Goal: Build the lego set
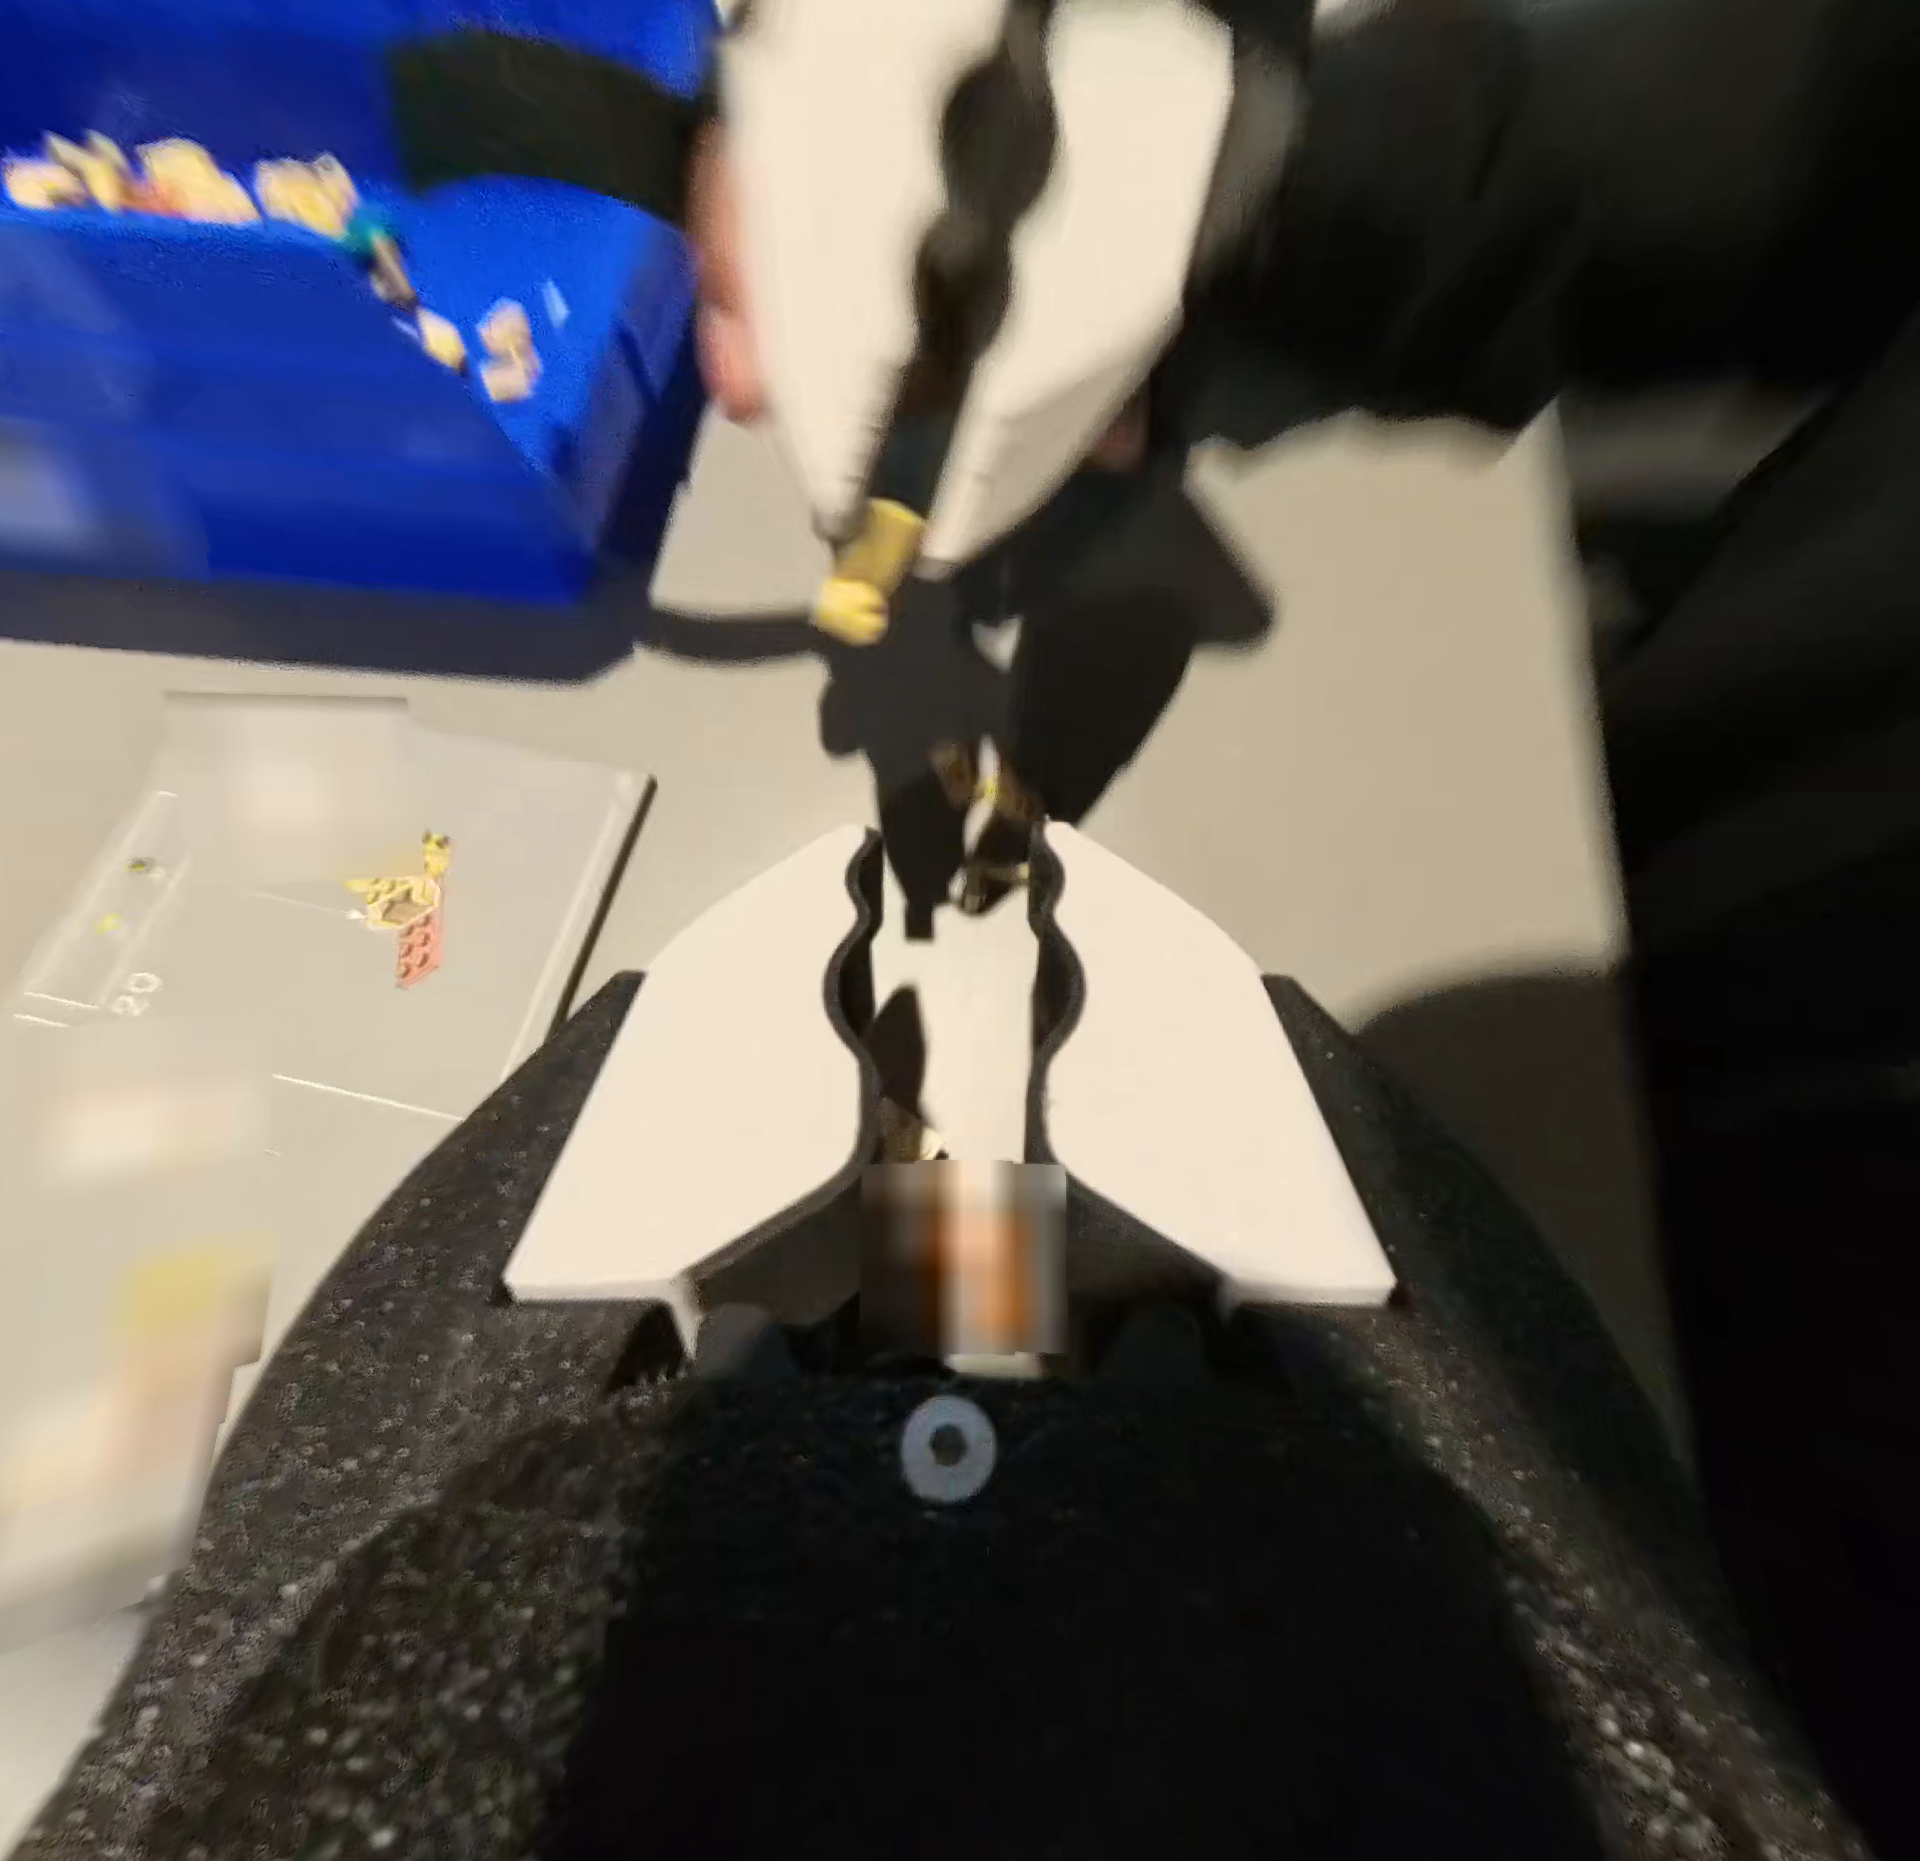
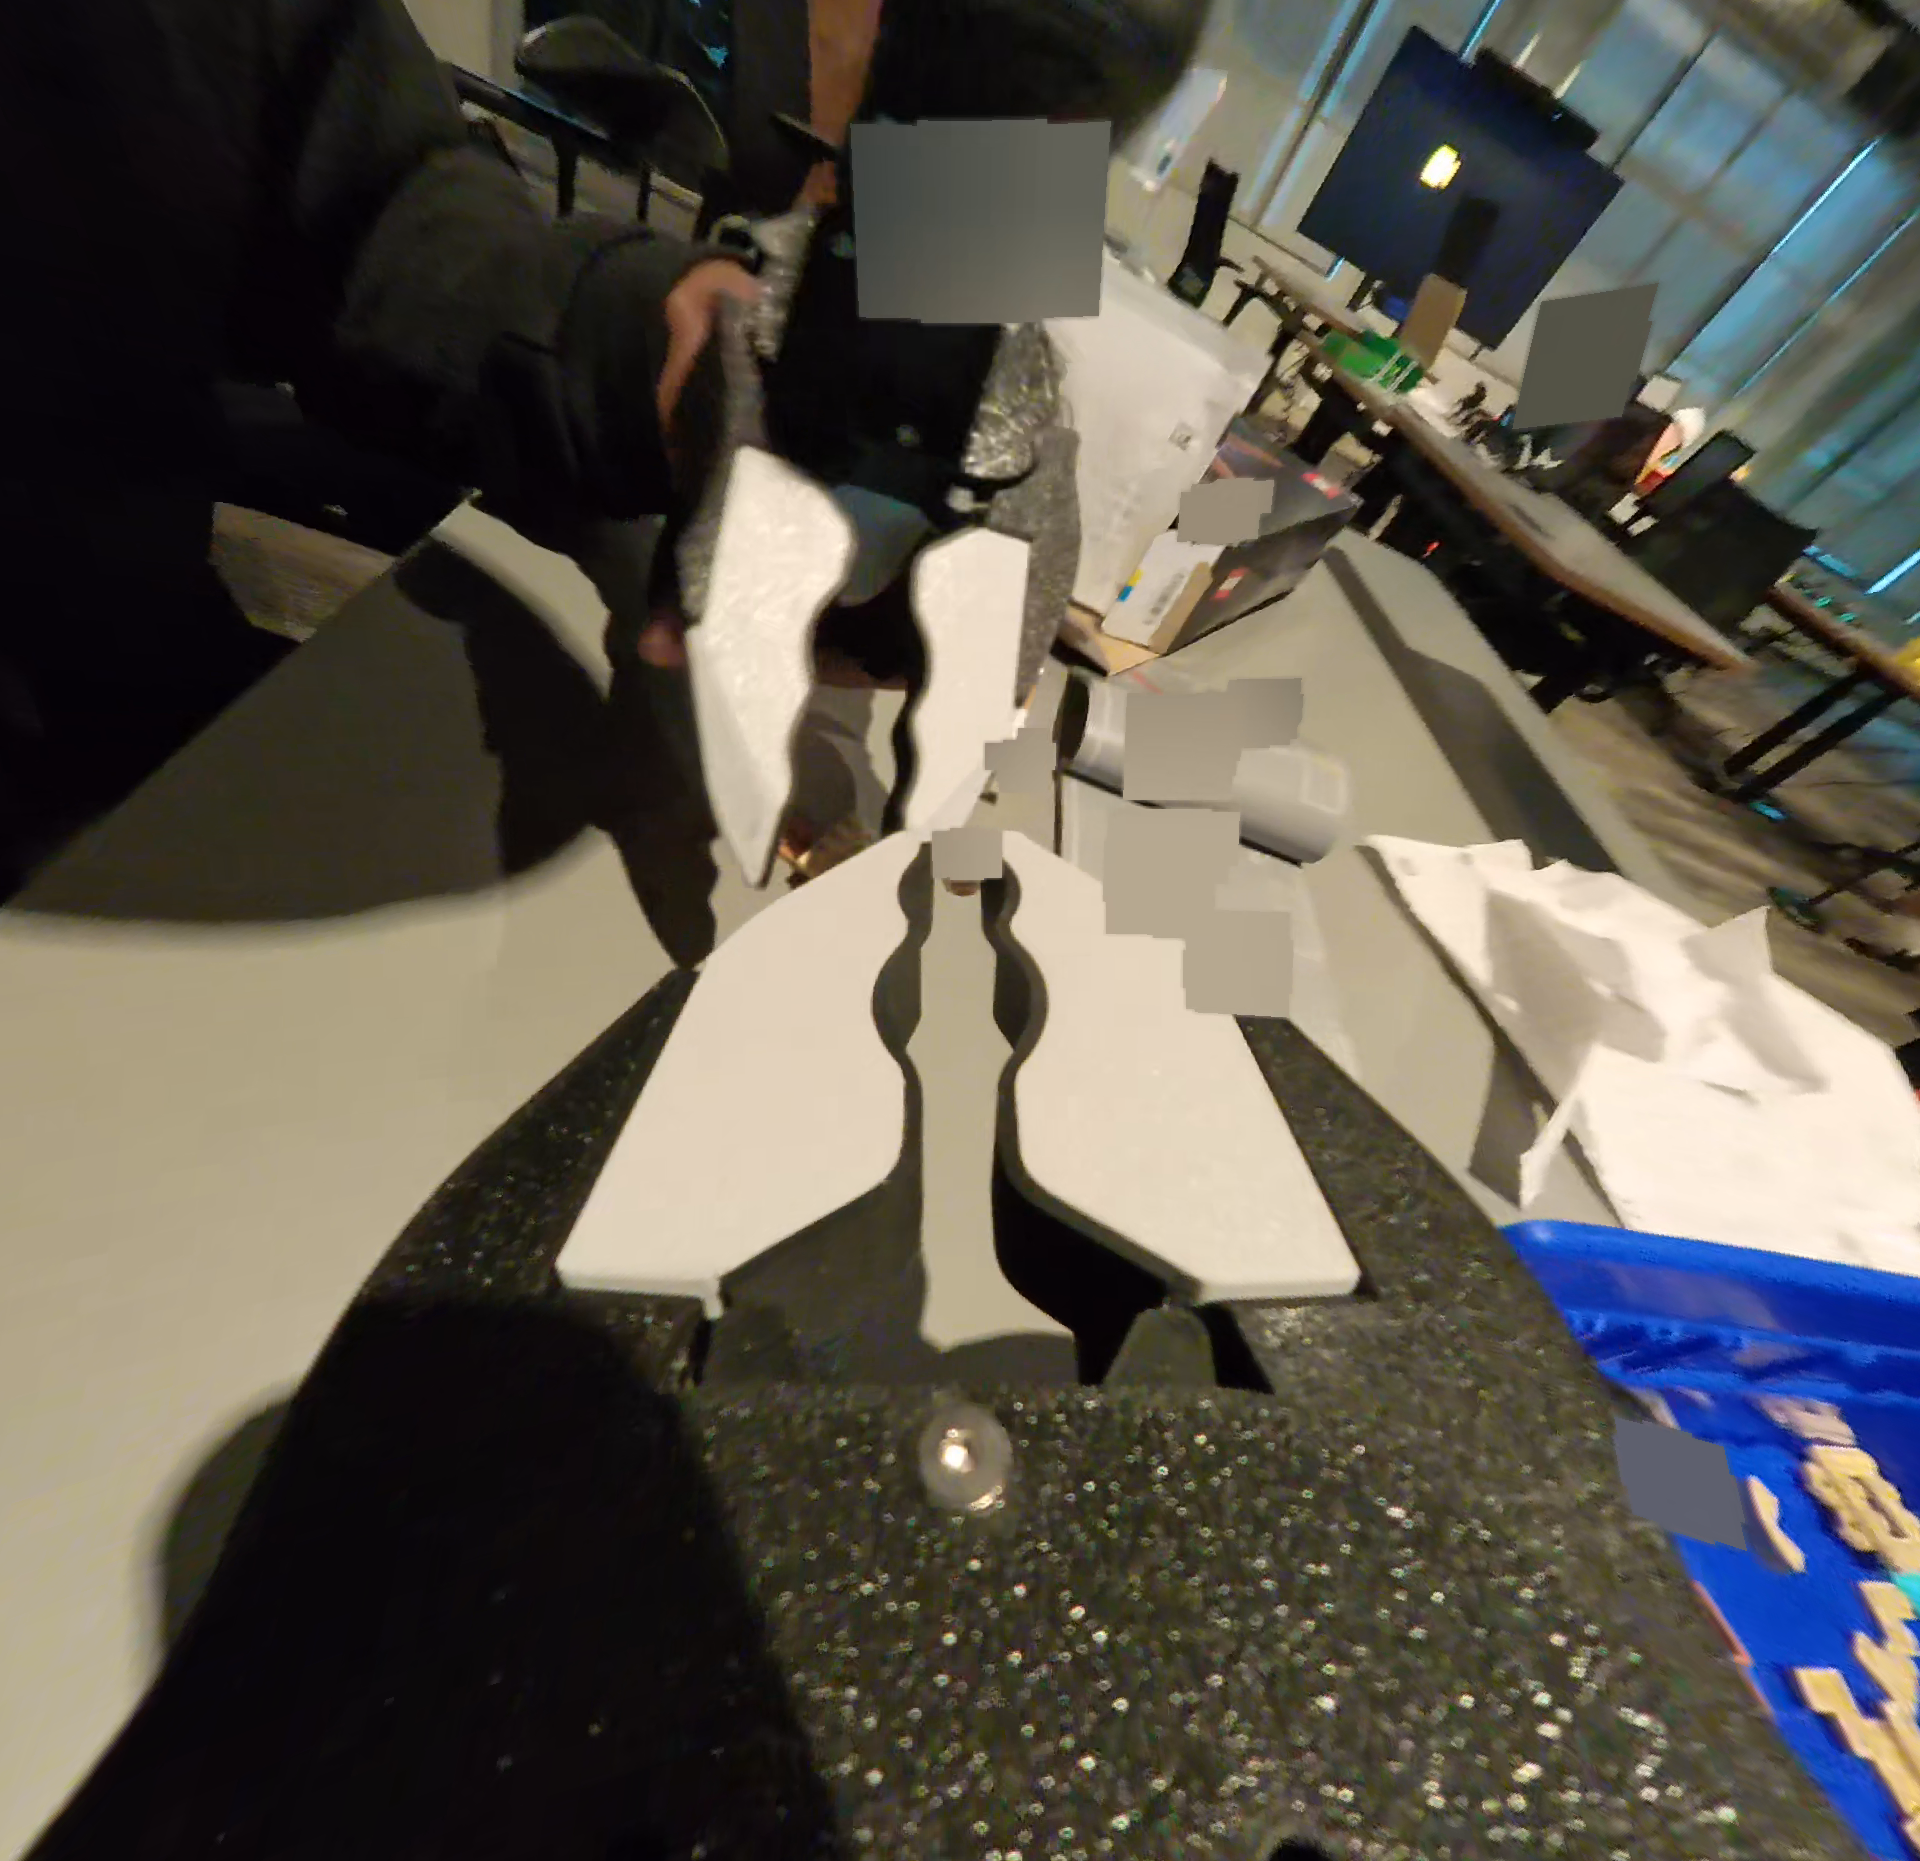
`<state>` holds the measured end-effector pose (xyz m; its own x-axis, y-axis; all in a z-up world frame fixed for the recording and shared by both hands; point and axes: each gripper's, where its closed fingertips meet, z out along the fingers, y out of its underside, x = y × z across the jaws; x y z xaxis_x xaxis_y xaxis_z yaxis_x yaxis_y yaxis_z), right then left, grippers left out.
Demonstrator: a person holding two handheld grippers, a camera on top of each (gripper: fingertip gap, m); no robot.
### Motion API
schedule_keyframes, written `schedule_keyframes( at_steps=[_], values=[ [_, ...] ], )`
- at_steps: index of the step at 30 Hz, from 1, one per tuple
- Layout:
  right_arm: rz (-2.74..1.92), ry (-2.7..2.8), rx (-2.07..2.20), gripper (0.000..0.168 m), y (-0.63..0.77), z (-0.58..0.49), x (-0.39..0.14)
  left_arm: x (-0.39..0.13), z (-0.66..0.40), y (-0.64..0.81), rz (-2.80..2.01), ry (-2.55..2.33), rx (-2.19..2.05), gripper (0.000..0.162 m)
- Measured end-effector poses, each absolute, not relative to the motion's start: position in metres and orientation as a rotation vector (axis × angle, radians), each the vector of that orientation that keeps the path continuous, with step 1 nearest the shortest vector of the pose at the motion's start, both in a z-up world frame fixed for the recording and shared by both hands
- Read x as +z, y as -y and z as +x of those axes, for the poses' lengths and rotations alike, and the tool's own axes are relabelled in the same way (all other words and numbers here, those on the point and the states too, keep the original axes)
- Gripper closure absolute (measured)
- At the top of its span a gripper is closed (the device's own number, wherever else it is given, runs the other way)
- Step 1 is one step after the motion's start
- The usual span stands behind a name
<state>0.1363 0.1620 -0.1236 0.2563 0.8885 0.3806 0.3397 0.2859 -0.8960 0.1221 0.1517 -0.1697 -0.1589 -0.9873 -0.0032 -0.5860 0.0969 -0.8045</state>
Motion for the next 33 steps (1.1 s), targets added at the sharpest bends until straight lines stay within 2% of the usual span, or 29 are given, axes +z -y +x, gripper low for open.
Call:
schedule_keyframes(
  at_steps=[9,33],
  values=[
    [-1.283,1.322,0.55,0.16,-0.161,0.141,-0.121,-0.202,0.132,-0.148,-1.587,-1.965,-0.615,0.137],
    [-1.314,1.325,0.59,0.16,-0.158,0.159,-0.113,-0.201,0.169,-0.147,-1.695,-1.813,-0.698,0.14]
  ],
)
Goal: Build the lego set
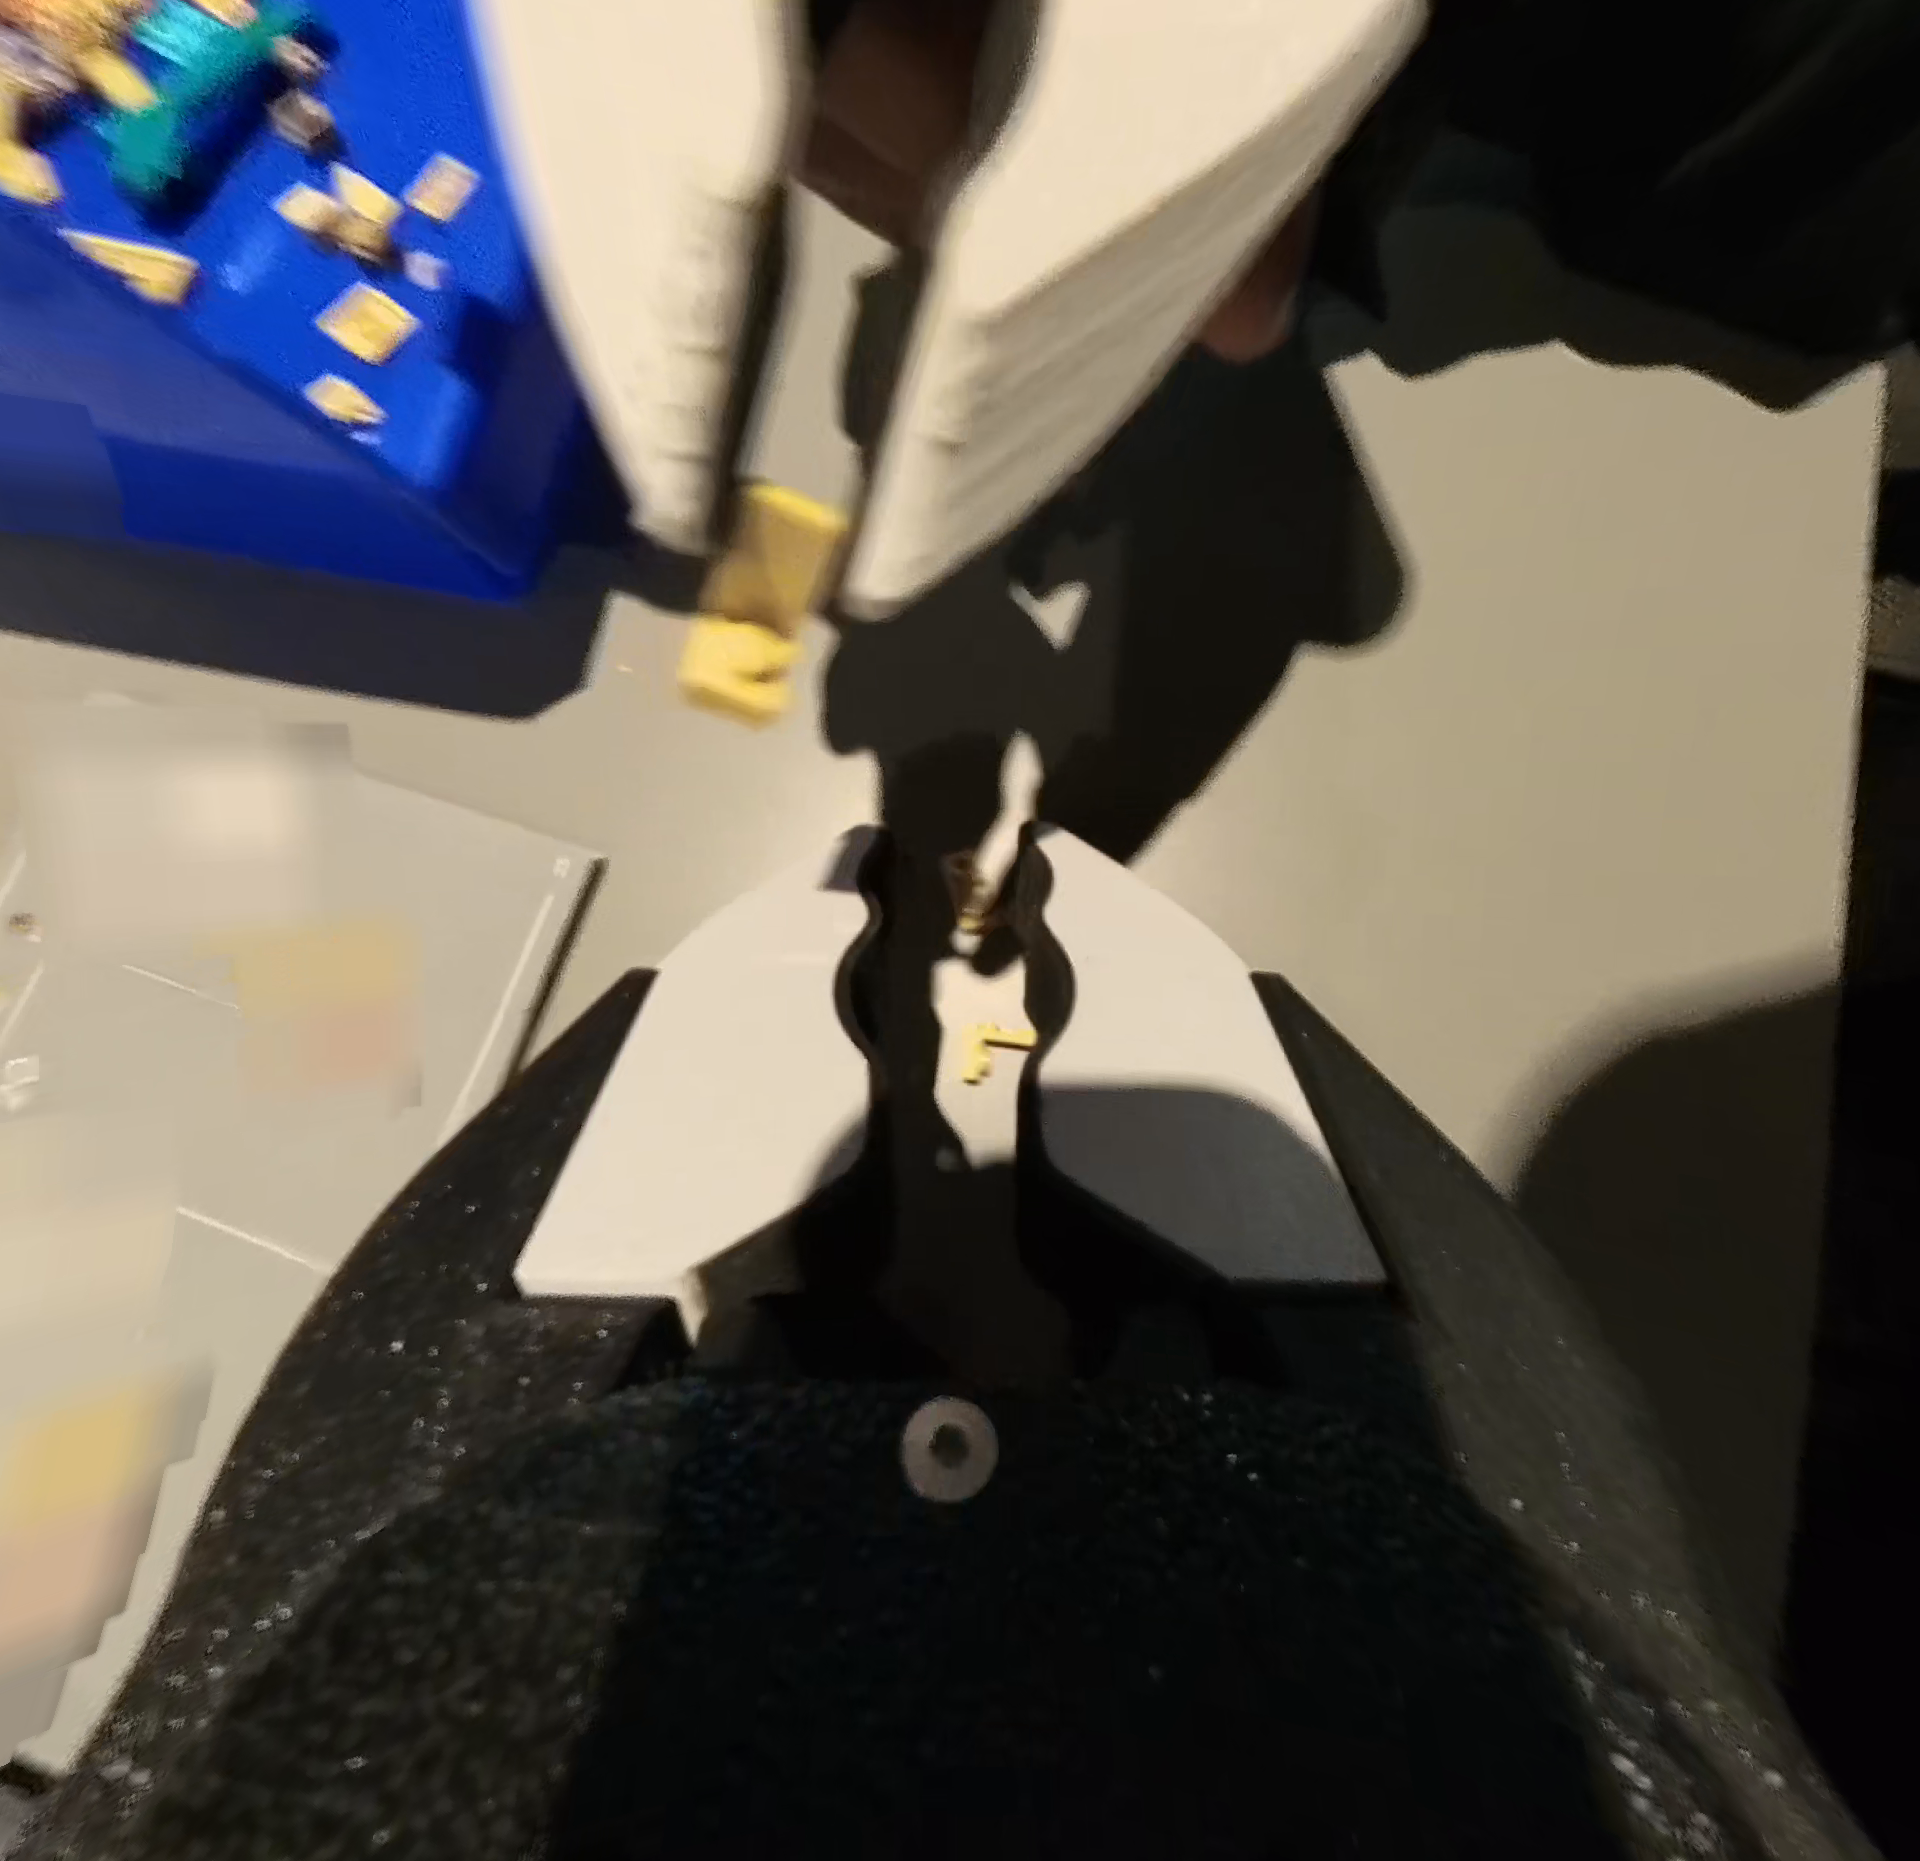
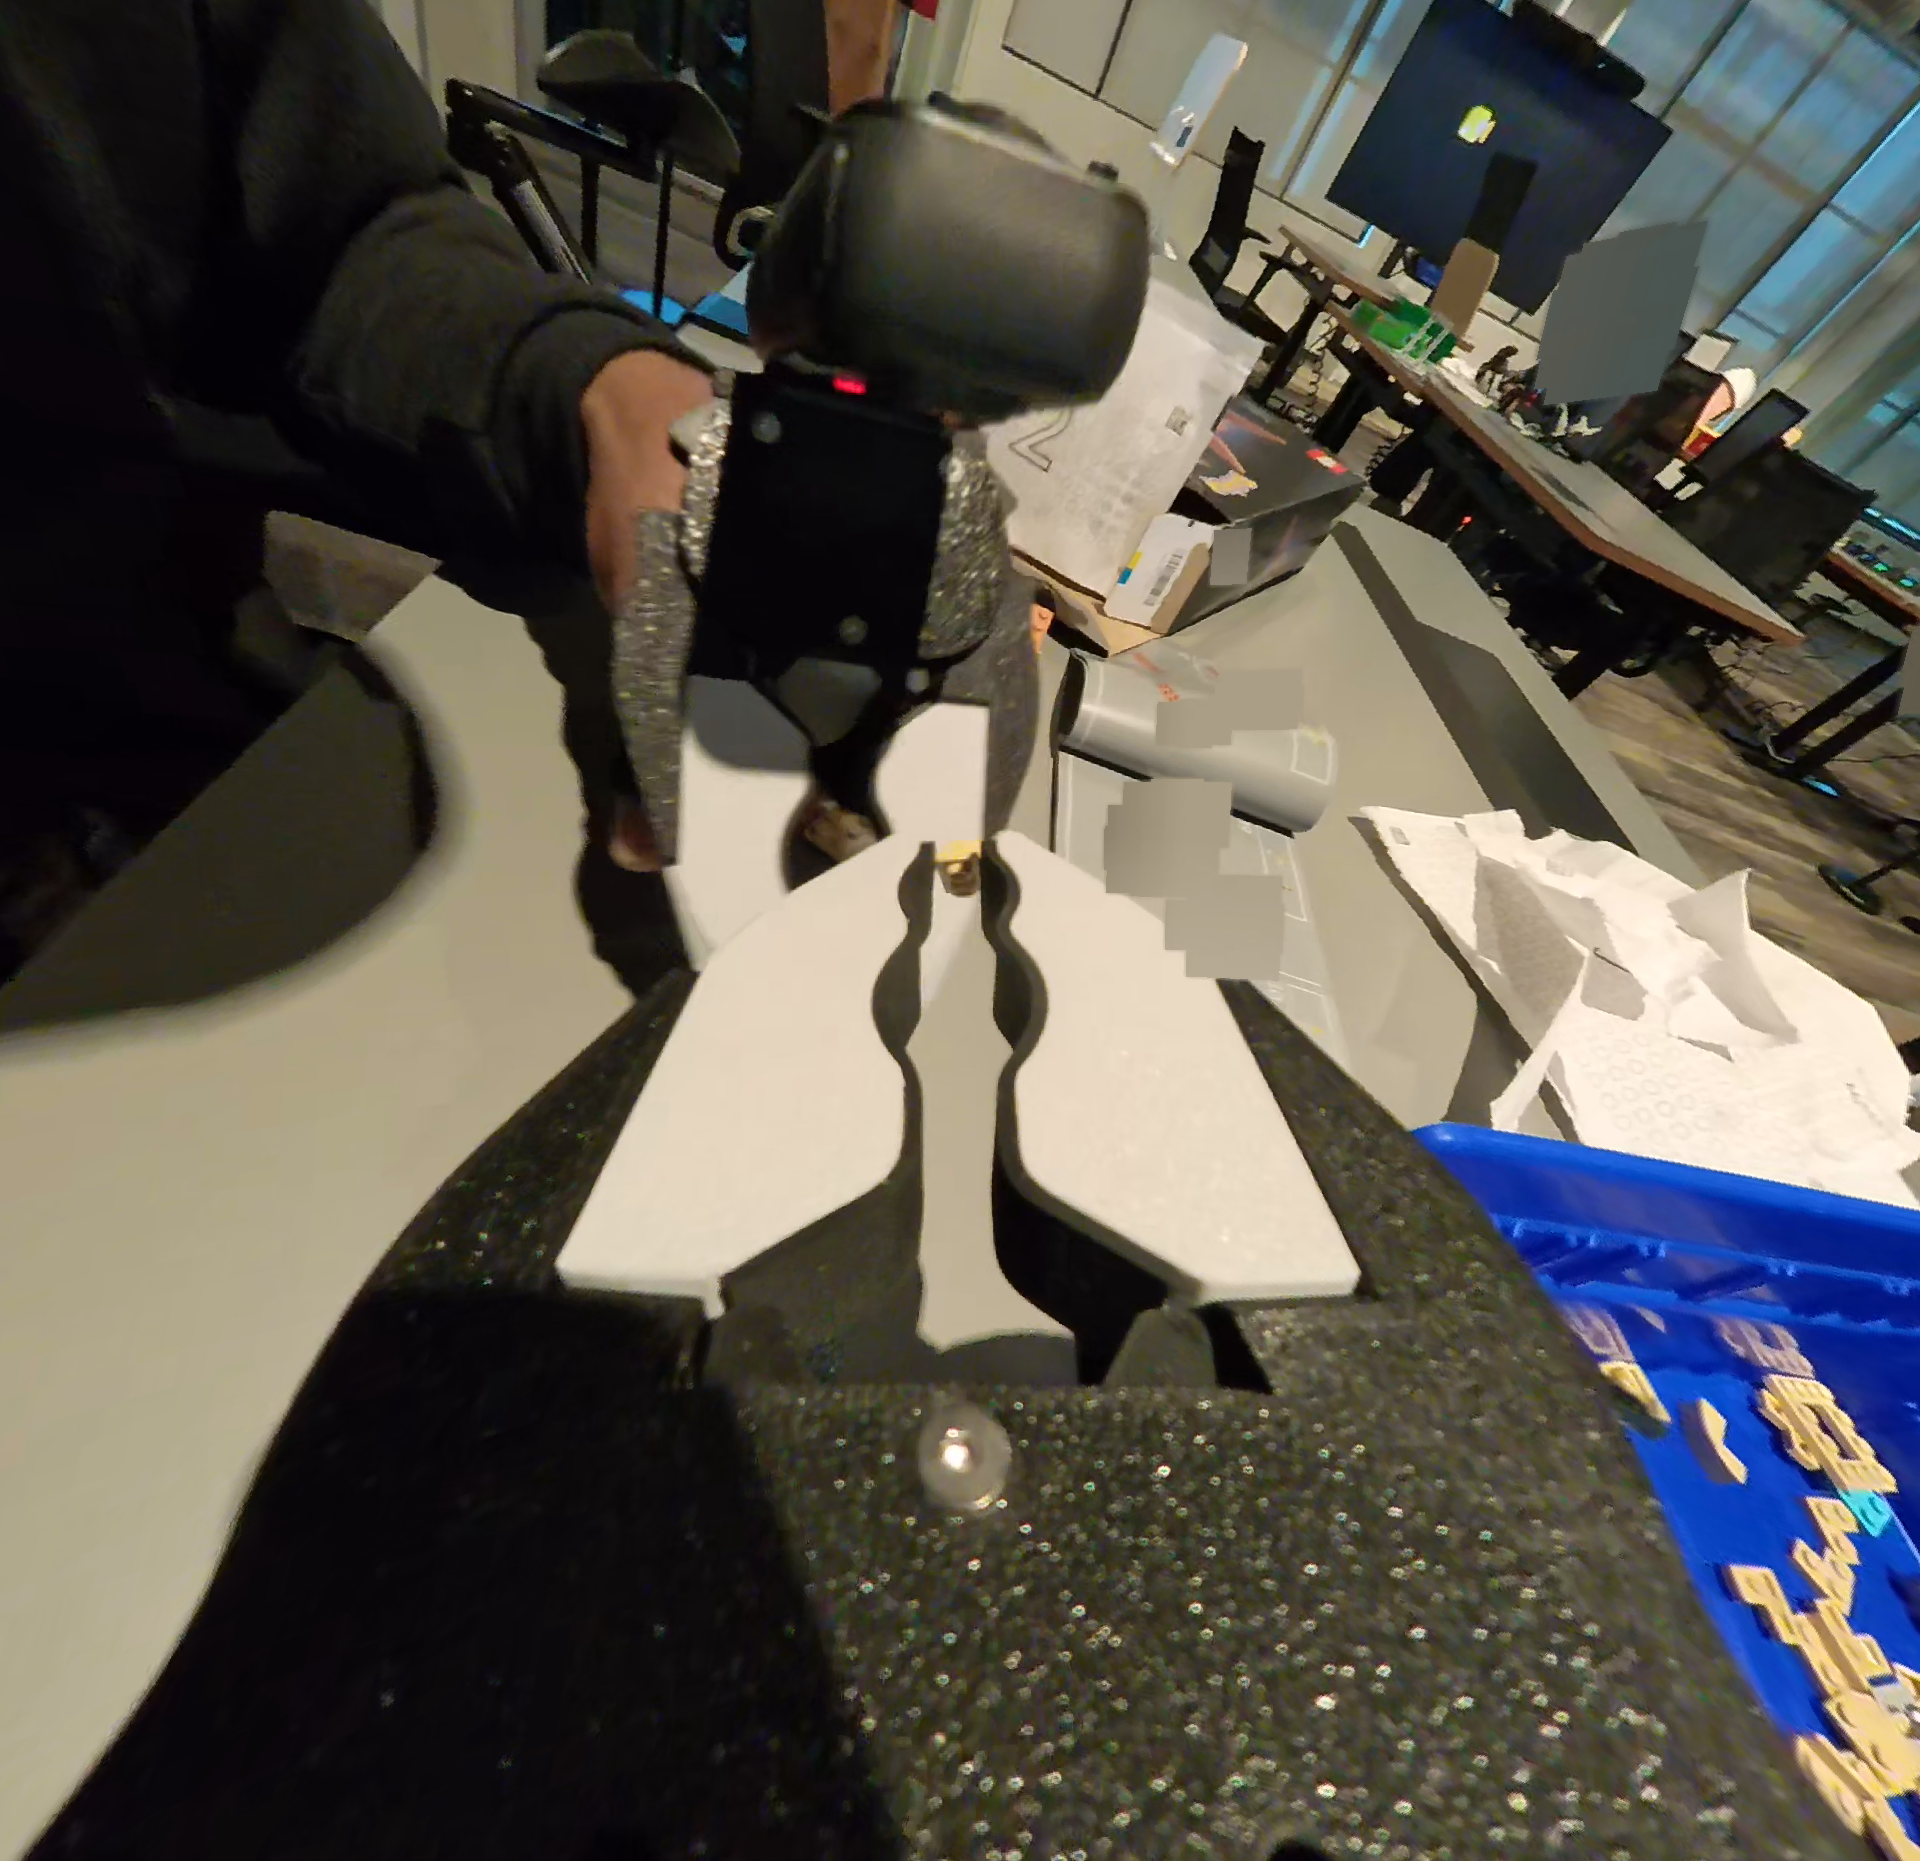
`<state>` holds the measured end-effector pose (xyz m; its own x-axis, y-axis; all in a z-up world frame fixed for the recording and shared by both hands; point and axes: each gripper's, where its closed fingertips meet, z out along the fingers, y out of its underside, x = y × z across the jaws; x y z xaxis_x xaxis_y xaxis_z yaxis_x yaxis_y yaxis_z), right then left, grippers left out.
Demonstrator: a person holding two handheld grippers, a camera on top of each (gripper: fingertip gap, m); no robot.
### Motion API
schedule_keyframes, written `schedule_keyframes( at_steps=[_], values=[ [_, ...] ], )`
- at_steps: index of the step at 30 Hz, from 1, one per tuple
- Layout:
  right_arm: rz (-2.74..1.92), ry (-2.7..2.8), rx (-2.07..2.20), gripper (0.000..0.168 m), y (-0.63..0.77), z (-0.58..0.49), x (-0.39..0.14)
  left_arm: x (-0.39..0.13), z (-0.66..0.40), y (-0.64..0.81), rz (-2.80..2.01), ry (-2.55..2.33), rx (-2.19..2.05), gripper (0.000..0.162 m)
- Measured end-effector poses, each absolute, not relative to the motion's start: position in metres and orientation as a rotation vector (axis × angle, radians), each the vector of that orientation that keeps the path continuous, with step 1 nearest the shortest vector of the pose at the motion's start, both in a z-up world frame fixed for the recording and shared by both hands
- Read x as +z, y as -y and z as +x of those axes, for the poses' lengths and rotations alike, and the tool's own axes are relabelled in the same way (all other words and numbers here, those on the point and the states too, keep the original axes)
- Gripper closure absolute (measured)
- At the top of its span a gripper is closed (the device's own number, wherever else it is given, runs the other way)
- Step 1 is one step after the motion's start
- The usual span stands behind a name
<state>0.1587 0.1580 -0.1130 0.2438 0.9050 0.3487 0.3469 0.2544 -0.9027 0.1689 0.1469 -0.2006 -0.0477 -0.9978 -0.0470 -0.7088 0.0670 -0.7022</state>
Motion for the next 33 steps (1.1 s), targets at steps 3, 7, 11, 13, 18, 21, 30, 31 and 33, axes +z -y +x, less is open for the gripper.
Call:
schedule_keyframes(
  at_steps=[3,7,11,13,18,21,30,31,33],
  values=[
    [-1.312,1.325,0.617,0.16,-0.156,0.158,-0.112,-0.19,0.168,-0.161,-1.668,-1.721,-0.682,0.14],
    [-1.32,1.323,0.638,0.16,-0.156,0.158,-0.114,-0.167,0.164,-0.174,-1.576,-1.616,-0.683,0.14],
    [-1.328,1.326,0.649,0.16,-0.156,0.158,-0.116,-0.147,0.163,-0.172,-1.45,-1.579,-0.713,0.141],
    [-1.327,1.321,0.658,0.16,-0.156,0.158,-0.116,-0.142,0.162,-0.171,-1.411,-1.57,-0.722,0.141],
    [-1.334,1.303,0.686,0.16,-0.157,0.158,-0.115,-0.137,0.159,-0.17,-1.326,-1.572,-0.735,0.141],
    [-1.343,1.302,0.676,0.16,-0.158,0.157,-0.116,-0.131,0.16,-0.169,-1.268,-1.553,-0.742,0.141],
    [-1.359,1.294,0.659,0.16,-0.161,0.157,-0.118,-0.129,0.16,-0.174,-1.242,-1.525,-0.711,0.141],
    [-1.361,1.294,0.658,0.16,-0.161,0.157,-0.118,-0.129,0.16,-0.174,-1.243,-1.524,-0.714,0.141],
    [-1.363,1.297,0.652,0.16,-0.161,0.157,-0.119,-0.129,0.159,-0.174,-1.246,-1.523,-0.72,0.141]
  ],
)
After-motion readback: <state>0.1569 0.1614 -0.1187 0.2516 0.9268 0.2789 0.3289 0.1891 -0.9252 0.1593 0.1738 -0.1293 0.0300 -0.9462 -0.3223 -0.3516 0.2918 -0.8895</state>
